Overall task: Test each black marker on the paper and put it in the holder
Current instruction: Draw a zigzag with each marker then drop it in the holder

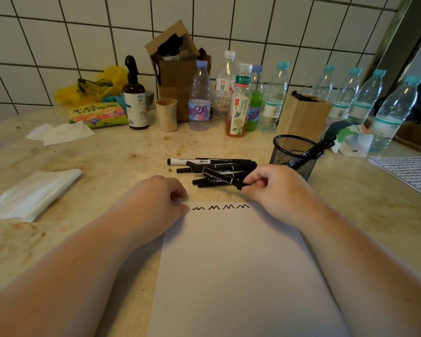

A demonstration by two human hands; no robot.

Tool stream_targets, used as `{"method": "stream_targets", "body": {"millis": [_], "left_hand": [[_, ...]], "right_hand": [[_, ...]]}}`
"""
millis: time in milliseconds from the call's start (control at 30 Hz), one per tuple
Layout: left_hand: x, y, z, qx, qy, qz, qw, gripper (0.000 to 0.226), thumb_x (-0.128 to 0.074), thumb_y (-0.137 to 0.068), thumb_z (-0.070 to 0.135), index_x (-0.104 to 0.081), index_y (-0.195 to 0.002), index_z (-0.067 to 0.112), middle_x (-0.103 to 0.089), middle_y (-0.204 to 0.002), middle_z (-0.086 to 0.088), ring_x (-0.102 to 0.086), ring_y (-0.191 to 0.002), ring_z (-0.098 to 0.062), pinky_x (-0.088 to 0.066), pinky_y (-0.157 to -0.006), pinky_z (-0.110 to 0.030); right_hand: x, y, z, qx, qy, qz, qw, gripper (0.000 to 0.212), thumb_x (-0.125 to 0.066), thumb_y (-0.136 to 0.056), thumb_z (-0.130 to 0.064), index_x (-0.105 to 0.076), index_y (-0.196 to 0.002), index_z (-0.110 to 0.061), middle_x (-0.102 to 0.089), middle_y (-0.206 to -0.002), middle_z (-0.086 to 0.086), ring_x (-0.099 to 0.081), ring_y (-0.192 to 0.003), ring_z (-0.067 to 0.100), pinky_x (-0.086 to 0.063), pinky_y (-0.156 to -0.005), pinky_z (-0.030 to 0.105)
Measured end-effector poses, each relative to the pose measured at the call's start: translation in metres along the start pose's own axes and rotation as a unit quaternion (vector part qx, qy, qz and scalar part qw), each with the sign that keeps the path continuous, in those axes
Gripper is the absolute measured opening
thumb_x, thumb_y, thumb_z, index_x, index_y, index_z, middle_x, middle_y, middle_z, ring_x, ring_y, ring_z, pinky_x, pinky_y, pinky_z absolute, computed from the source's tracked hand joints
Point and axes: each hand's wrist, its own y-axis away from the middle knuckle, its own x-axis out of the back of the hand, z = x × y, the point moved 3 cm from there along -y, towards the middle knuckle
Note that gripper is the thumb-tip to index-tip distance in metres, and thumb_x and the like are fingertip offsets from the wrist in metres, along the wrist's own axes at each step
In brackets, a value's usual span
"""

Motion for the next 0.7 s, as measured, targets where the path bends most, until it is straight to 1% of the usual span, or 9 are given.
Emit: {"method": "stream_targets", "body": {"millis": [100,200,300,367,400,467,500,600,700], "left_hand": [[-0.0014,-0.0004,-0.0006,-0.004,-0.007,-0.006,1.0,0.016,-0.068,-0.084,0.041,-0.063,-0.099,0.04,-0.054,-0.087,0.02,-0.052,-0.083,-0.006,-0.038,-0.067,-0.023],[-0.0022,-0.0014,-0.0002,0.0,-0.018,-0.014,1.0,0.01,-0.066,-0.087,0.042,-0.06,-0.094,0.039,-0.054,-0.08,0.022,-0.052,-0.077,-0.004,-0.037,-0.06,-0.019],[-0.002,-0.0012,0.0004,0.005,-0.024,-0.022,0.999,0.009,-0.064,-0.087,0.043,-0.056,-0.086,0.038,-0.057,-0.082,0.019,-0.05,-0.074,0.001,-0.036,-0.057,-0.017],[-0.0007,-0.0007,0.001,0.008,-0.022,-0.014,1.0,0.008,-0.064,-0.085,0.042,-0.057,-0.084,0.037,-0.058,-0.083,0.018,-0.05,-0.074,0.003,-0.035,-0.056,-0.016],[0.0003,-0.0001,0.0014,0.014,-0.016,-0.007,1.0,0.008,-0.065,-0.084,0.041,-0.058,-0.083,0.036,-0.059,-0.082,0.018,-0.051,-0.073,0.003,-0.035,-0.055,-0.017],[0.0025,0.0009,0.0029,0.028,-0.003,0.005,1.0,0.008,-0.066,-0.082,0.038,-0.058,-0.079,0.036,-0.061,-0.078,0.017,-0.053,-0.071,0.002,-0.035,-0.053,-0.019],[0.0034,0.0014,0.0038,0.03,0.0,0.008,1.0,0.009,-0.066,-0.082,0.036,-0.058,-0.078,0.036,-0.061,-0.077,0.017,-0.054,-0.07,0.002,-0.036,-0.052,-0.02],[0.0056,0.003,0.0054,0.023,0.005,0.018,1.0,0.011,-0.069,-0.081,0.034,-0.058,-0.076,0.037,-0.06,-0.076,0.016,-0.054,-0.069,0.0,-0.036,-0.052,-0.021],[0.0071,0.0031,0.0036,0.023,0.006,0.027,0.999,0.014,-0.07,-0.08,0.032,-0.058,-0.076,0.036,-0.059,-0.076,0.016,-0.052,-0.07,0.001,-0.036,-0.053,-0.022]], "right_hand": [[-0.0016,0.0004,0.0002,-0.017,-0.05,-0.031,0.998,0.007,-0.078,-0.091,-0.034,-0.076,-0.092,-0.028,-0.054,-0.057,-0.014,-0.052,-0.051,-0.005,-0.036,-0.053,0.014],[-0.0045,0.0005,0.0014,-0.039,-0.081,-0.049,0.995,0.007,-0.079,-0.089,-0.035,-0.078,-0.09,-0.028,-0.061,-0.053,-0.019,-0.055,-0.054,-0.009,-0.038,-0.059,0.02],[-0.0016,-0.0009,0.0049,-0.069,-0.153,-0.033,0.985,0.006,-0.08,-0.086,-0.035,-0.081,-0.081,-0.031,-0.069,-0.059,-0.022,-0.062,-0.063,-0.003,-0.041,-0.064,0.025],[0.0018,-0.0002,0.004,-0.083,-0.192,-0.026,0.978,0.008,-0.078,-0.084,-0.035,-0.081,-0.08,-0.029,-0.063,-0.052,-0.017,-0.057,-0.056,0.002,-0.041,-0.065,0.028],[0.0033,0.0003,0.0031,-0.088,-0.201,-0.025,0.975,0.014,-0.077,-0.082,-0.035,-0.08,-0.08,-0.022,-0.059,-0.051,-0.014,-0.053,-0.055,0.008,-0.04,-0.065,0.03],[0.0038,0.0019,0.0011,-0.099,-0.215,-0.035,0.971,0.028,-0.073,-0.076,-0.034,-0.073,-0.074,-0.006,-0.054,-0.057,-0.001,-0.045,-0.057,0.02,-0.037,-0.061,0.034],[0.0031,0.0024,0.0005,-0.106,-0.223,-0.041,0.968,0.028,-0.071,-0.077,-0.03,-0.069,-0.068,-0.004,-0.054,-0.058,0.004,-0.043,-0.057,0.022,-0.036,-0.057,0.033],[0.0018,0.0021,-0.0004,-0.128,-0.249,-0.046,0.959,0.019,-0.067,-0.084,-0.019,-0.064,-0.066,-0.015,-0.06,-0.053,0.001,-0.043,-0.044,0.016,-0.033,-0.042,0.022],[0.001,0.001,0.0007,-0.137,-0.288,-0.056,0.946,0.014,-0.063,-0.086,-0.014,-0.061,-0.073,-0.016,-0.058,-0.052,-0.001,-0.043,-0.041,0.012,-0.031,-0.038,0.02]]}}
